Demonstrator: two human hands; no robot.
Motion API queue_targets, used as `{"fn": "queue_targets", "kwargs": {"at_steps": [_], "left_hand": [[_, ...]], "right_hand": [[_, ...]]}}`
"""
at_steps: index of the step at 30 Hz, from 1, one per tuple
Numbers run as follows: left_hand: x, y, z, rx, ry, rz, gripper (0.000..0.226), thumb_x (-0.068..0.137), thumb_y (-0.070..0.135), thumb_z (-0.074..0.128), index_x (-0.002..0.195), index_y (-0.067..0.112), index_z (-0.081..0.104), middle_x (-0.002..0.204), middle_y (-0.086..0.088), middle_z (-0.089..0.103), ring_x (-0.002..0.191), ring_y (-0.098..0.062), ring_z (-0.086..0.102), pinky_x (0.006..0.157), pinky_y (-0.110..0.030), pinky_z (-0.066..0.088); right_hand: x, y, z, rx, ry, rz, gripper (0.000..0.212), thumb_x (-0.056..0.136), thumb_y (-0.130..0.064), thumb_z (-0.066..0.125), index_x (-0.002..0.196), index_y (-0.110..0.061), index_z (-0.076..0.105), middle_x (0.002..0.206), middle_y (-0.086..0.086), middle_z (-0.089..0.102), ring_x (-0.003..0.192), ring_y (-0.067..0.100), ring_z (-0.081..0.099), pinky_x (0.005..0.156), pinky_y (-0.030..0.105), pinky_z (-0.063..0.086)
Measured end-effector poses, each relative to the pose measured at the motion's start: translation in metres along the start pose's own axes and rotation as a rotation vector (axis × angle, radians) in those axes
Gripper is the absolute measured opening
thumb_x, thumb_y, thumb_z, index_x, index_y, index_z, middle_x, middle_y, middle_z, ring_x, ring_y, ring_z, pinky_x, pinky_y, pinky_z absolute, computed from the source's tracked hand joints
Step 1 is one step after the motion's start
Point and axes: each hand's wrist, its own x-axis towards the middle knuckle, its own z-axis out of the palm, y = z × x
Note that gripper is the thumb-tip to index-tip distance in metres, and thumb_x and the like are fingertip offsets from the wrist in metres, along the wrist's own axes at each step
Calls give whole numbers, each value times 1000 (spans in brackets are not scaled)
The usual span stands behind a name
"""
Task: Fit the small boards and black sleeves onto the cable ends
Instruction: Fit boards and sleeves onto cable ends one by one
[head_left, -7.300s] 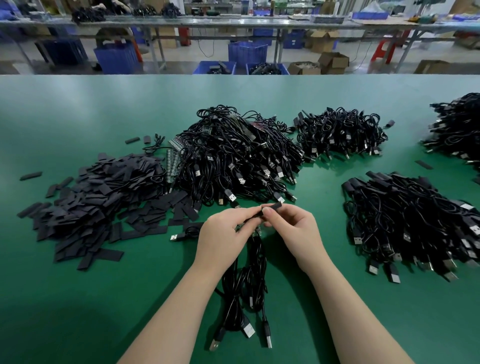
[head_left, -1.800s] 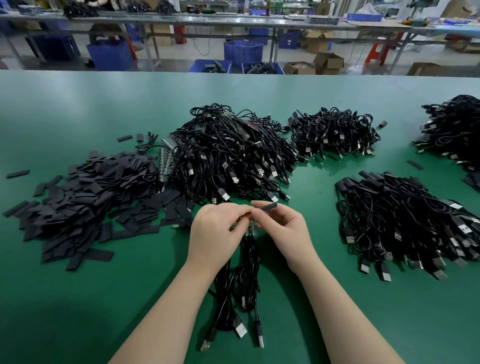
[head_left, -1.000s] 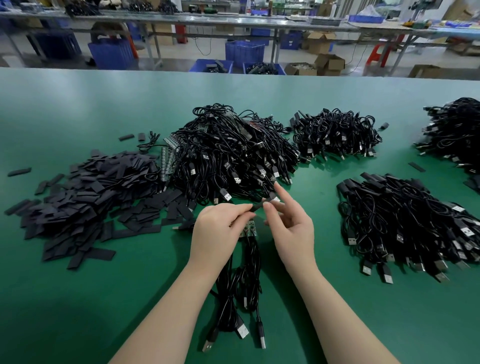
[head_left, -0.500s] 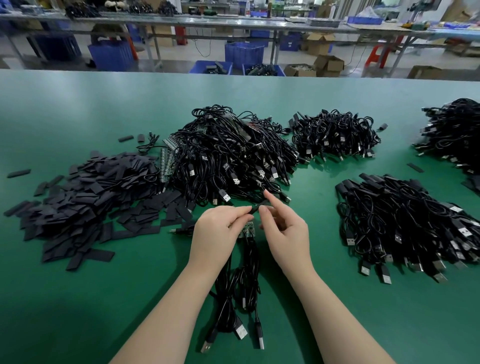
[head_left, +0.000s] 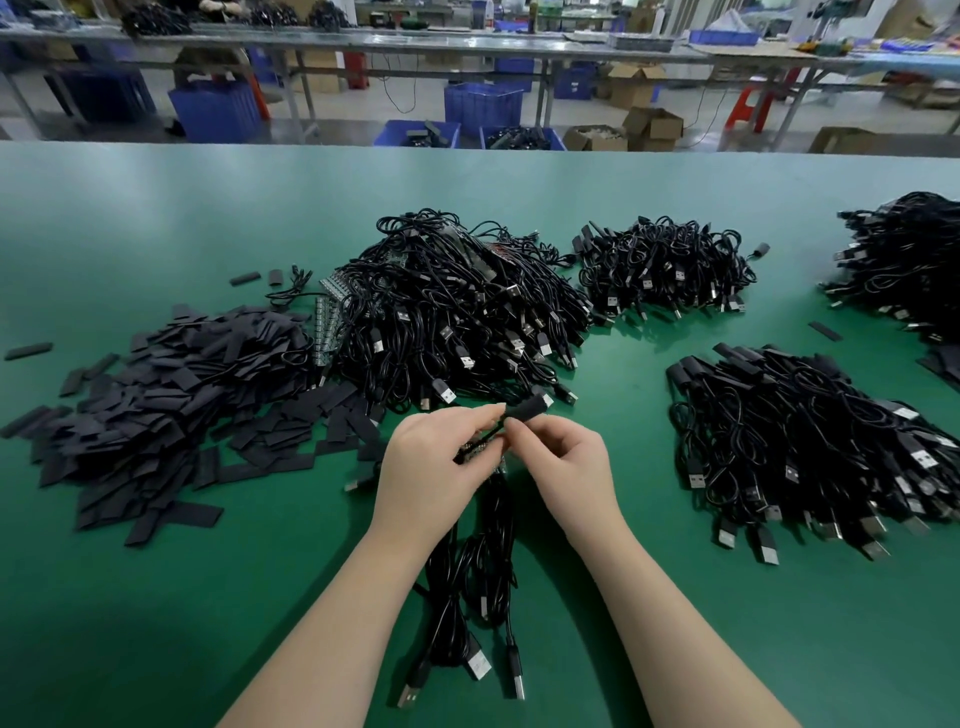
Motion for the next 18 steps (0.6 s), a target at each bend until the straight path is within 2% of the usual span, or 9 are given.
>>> {"fn": "queue_targets", "kwargs": {"at_steps": [1,4,7,9,12,14,15,17,18], "left_hand": [[0,-1,0,11,-12,8,32,81,14,76,112,19,74,101,10,73,95,-6,66,87,-41,52],[1,-2,-1,74,7,43,20,83,16,74,102,20,77,93,10,74,87,-10,69,81,-44,53],[0,-4,-2,77,12,41,17,84,17,67,98,17,78,89,8,74,84,-12,68,79,-45,53],[0,-5,-2,66,2,39,18,84,13,70,100,16,77,91,7,74,86,-12,68,81,-46,53],[0,-3,-1,43,22,34,30,83,19,76,112,20,73,107,11,72,100,-6,65,94,-40,50],[0,-1,-3,59,77,40,40,87,37,70,123,20,66,120,13,64,112,0,57,101,-27,40],[0,0,-4,66,111,47,41,91,41,63,126,19,64,123,13,62,115,0,54,101,-25,38],[0,-1,-5,62,165,51,38,97,37,49,125,17,64,124,9,63,117,-1,53,100,-29,42],[-1,-2,-6,62,183,52,37,97,33,47,124,16,65,122,8,64,116,-2,54,99,-32,44]], "right_hand": [[1,0,0,43,30,17,21,93,-21,68,73,-16,72,66,13,63,61,9,52,58,18,41],[1,-1,-2,149,53,44,22,94,-19,67,75,-26,76,76,2,74,71,6,67,67,14,48],[-1,0,3,47,-3,18,12,90,-21,72,80,-26,78,82,2,75,78,12,69,73,26,54],[-2,-1,4,20,4,-8,10,88,-19,75,83,-26,79,85,-2,76,83,13,71,77,25,56],[-4,-8,0,91,21,-3,12,89,-14,72,82,-21,79,85,5,75,80,14,67,76,27,54],[-5,-19,-7,261,86,43,13,91,-14,69,83,-21,77,91,8,75,84,15,67,81,29,54],[-3,-28,-13,381,131,61,11,92,-15,66,86,-19,74,94,8,76,88,17,68,85,30,54],[3,-50,-36,568,257,29,4,93,-16,62,90,-15,65,91,5,75,86,20,69,85,32,57],[6,-62,-51,561,344,-28,3,94,-15,62,91,-15,64,84,2,74,81,17,69,79,29,58]]}}
